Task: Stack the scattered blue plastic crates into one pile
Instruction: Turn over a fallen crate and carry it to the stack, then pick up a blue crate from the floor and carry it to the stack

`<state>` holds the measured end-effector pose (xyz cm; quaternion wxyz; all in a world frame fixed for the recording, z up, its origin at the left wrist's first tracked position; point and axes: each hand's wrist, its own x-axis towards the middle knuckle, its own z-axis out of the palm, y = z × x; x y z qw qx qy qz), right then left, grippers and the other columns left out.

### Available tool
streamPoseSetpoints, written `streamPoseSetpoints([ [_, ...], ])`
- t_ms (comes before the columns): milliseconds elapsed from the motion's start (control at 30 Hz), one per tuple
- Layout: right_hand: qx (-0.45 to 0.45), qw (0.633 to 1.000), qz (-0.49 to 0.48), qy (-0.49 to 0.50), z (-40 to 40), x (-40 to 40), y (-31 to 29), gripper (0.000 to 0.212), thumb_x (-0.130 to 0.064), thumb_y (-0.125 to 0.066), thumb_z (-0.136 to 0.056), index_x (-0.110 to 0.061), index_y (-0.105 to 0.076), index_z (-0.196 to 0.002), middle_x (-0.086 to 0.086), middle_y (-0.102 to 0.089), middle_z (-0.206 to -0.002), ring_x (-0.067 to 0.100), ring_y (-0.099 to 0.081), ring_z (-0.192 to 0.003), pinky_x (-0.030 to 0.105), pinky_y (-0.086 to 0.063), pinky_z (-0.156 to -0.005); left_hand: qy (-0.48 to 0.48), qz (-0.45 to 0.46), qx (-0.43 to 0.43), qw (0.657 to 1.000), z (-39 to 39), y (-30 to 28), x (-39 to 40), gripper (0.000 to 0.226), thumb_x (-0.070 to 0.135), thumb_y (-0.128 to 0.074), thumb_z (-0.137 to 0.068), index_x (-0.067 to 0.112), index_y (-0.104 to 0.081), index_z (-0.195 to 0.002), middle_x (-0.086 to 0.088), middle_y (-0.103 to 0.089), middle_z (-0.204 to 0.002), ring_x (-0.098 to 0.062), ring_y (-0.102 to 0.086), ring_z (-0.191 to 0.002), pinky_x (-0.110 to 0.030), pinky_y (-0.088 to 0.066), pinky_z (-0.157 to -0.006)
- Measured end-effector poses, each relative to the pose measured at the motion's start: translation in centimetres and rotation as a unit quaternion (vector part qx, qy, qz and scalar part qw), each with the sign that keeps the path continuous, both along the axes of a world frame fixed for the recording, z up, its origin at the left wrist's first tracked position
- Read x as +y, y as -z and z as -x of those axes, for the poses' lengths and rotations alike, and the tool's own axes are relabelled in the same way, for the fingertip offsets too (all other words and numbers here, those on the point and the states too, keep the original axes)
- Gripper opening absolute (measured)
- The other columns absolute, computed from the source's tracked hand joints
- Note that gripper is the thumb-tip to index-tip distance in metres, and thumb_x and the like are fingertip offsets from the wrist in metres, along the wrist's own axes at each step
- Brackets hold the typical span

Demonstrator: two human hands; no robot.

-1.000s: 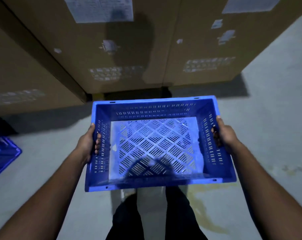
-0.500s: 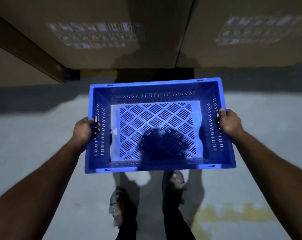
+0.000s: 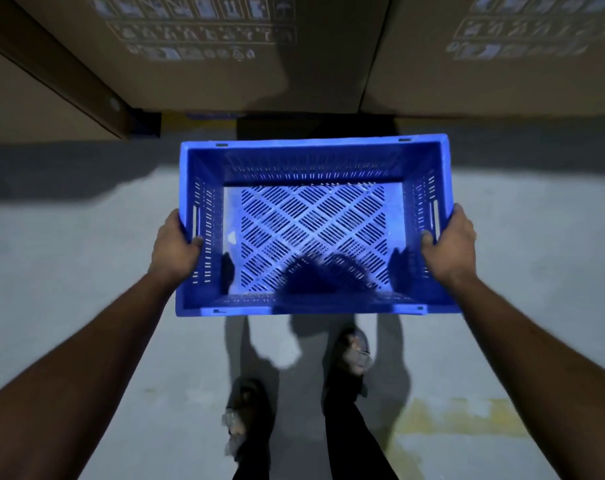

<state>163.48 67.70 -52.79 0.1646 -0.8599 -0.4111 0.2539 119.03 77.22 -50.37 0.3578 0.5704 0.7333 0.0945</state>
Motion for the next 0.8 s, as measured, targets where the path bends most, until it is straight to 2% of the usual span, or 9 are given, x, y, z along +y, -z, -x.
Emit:
streamPoseSetpoints([
  [100, -0.04, 0.998, 0.019, -0.037, 2.1, -3.8, -0.6, 0.087, -0.018, -0.067, -0.087, 0.0, -0.016, -0.154, 0.023, -0.025, -0.157, 0.042, -0.029, -0.14, 0.047, -0.028, -0.115, 0.068, -0.029, 0.076, 0.994, 1.1, 0.8, -3.4, 0.071, 0.015, -0.072, -0.077, 0.007, -0.036, -0.138, -0.02, -0.052, -0.133, -0.041, -0.053, -0.117, -0.053, -0.047, -0.1],
  [200, -0.082, 0.993, 0.03, -0.083, 3.4, -8.1, -0.5, 0.089, -0.024, -0.066, -0.089, -0.002, -0.013, -0.157, 0.021, -0.011, -0.163, 0.045, -0.027, -0.14, 0.05, -0.031, -0.112, 0.182, -0.043, 0.19, 0.964, 2.1, 1.1, -7.6, 0.096, 0.017, -0.073, -0.08, 0.001, -0.015, -0.155, -0.023, -0.021, -0.16, -0.042, -0.028, -0.142, -0.053, -0.034, -0.111],
  [300, -0.092, 0.99, 0.037, -0.1, 3.5, -11.0, 0.2, 0.083, -0.033, -0.06, -0.094, -0.006, -0.014, -0.158, 0.018, -0.006, -0.165, 0.043, -0.025, -0.142, 0.052, -0.032, -0.112, 0.262, -0.111, 0.211, 0.935, 3.4, 1.5, -10.0, 0.087, 0.021, -0.064, -0.086, -0.003, -0.017, -0.154, -0.026, -0.018, -0.161, -0.045, -0.024, -0.145, -0.054, -0.029, -0.115],
  [400, -0.142, 0.976, 0.028, -0.165, 3.0, -12.2, 1.0, 0.077, -0.044, -0.045, -0.094, -0.01, -0.017, -0.158, 0.012, -0.008, -0.166, 0.033, -0.013, -0.151, 0.055, -0.024, -0.116, 0.289, -0.127, 0.221, 0.923, 4.3, 1.9, -10.6, 0.082, 0.036, -0.042, -0.088, 0.0, -0.013, -0.156, -0.022, -0.011, -0.164, -0.04, -0.014, -0.15, -0.052, -0.022, -0.118],
  [500, -0.188, 0.931, 0.007, -0.313, 3.2, -12.2, 2.0, 0.081, -0.06, -0.027, -0.094, -0.014, -0.015, -0.159, 0.005, -0.007, -0.167, 0.021, -0.003, -0.154, 0.053, -0.012, -0.121, 0.298, -0.134, 0.22, 0.919, 3.9, 3.1, -10.5, 0.085, 0.048, -0.034, -0.091, 0.005, -0.003, -0.158, -0.016, 0.002, -0.166, -0.033, -0.001, -0.153, -0.05, -0.013, -0.122],
  [567, -0.203, 0.89, 0.01, -0.409, 3.6, -12.4, 2.7, 0.09, -0.071, -0.026, -0.091, -0.014, -0.011, -0.159, 0.003, -0.005, -0.167, 0.018, 0.0, -0.154, 0.05, -0.007, -0.123, 0.288, -0.141, 0.22, 0.921, 3.4, 3.7, -10.4, 0.091, 0.058, -0.033, -0.093, 0.005, 0.003, -0.157, -0.016, 0.008, -0.166, -0.031, 0.005, -0.153, -0.048, -0.007, -0.123],
  [633, -0.226, 0.869, 0.008, -0.441, 3.7, -12.5, 3.1, 0.091, -0.071, -0.028, -0.091, -0.012, -0.014, -0.159, 0.004, -0.01, -0.166, 0.02, -0.006, -0.154, 0.05, -0.009, -0.123, 0.282, -0.151, 0.231, 0.919, 3.0, 3.9, -10.6, 0.095, 0.066, -0.03, -0.094, 0.004, 0.005, -0.157, -0.017, 0.01, -0.165, -0.032, 0.007, -0.153, -0.047, -0.004, -0.123],
  [700, -0.222, 0.87, 0.009, -0.441, 3.6, -12.4, 3.1, 0.074, -0.059, -0.031, -0.099, -0.011, -0.03, -0.155, 0.007, -0.024, -0.163, 0.023, -0.017, -0.152, 0.049, -0.015, -0.122, 0.313, -0.149, 0.249, 0.904, 2.4, 3.5, -11.2, 0.098, 0.073, -0.025, -0.093, 0.004, 0.004, -0.157, -0.017, 0.01, -0.165, -0.03, 0.009, -0.153, -0.048, -0.002, -0.123],
  [800, -0.181, 0.877, -0.002, -0.445, 3.5, -12.2, 2.4, 0.047, -0.041, -0.043, -0.1, -0.004, -0.057, -0.126, 0.015, -0.049, -0.148, 0.033, -0.045, -0.138, 0.051, -0.043, -0.106, 0.42, -0.132, 0.26, 0.859, 1.1, 3.4, -12.7, 0.101, 0.078, -0.023, -0.09, 0.007, 0.002, -0.158, -0.012, 0.003, -0.167, -0.024, 0.008, -0.153, -0.045, 0.0, -0.124],
])
